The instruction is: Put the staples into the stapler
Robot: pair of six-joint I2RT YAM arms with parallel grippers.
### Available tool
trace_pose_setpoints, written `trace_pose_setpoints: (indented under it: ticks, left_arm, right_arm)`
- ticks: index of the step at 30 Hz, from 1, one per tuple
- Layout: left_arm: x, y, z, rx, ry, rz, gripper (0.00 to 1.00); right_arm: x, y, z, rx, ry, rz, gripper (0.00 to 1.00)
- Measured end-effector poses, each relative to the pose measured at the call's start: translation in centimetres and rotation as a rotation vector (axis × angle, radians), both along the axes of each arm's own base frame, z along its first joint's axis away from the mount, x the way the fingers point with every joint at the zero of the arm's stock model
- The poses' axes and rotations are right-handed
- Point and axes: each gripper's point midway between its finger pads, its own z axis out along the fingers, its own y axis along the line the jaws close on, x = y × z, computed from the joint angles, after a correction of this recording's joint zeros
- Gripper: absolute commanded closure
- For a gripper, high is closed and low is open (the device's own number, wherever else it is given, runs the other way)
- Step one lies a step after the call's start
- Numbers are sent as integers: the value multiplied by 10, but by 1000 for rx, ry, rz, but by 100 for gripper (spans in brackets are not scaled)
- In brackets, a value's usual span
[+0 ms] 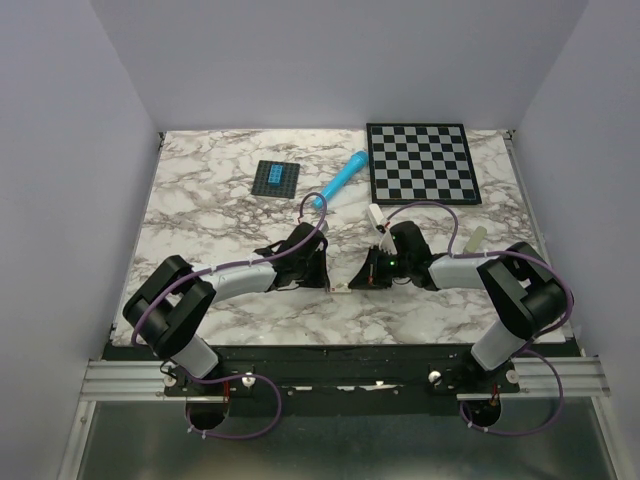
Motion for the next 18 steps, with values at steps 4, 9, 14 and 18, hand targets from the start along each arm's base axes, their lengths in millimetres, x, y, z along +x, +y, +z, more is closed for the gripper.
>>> trace_pose_setpoints:
  ticks: [4, 9, 14, 18]
  left_arm:
    - [0, 0, 0, 3, 2, -1, 80]
    - [-1, 1, 0, 6, 3, -4, 99]
    - [-1, 0, 0, 9, 2, -16, 100]
    - [-2, 0, 0, 17, 2, -21, 100]
  right_arm:
    - [0, 0, 0, -1, 0, 0, 99]
    - [0, 0, 0, -1, 0, -1, 99]
    - [0, 0, 0, -2, -1, 0, 99]
    - [0, -1, 1, -6, -3, -4, 97]
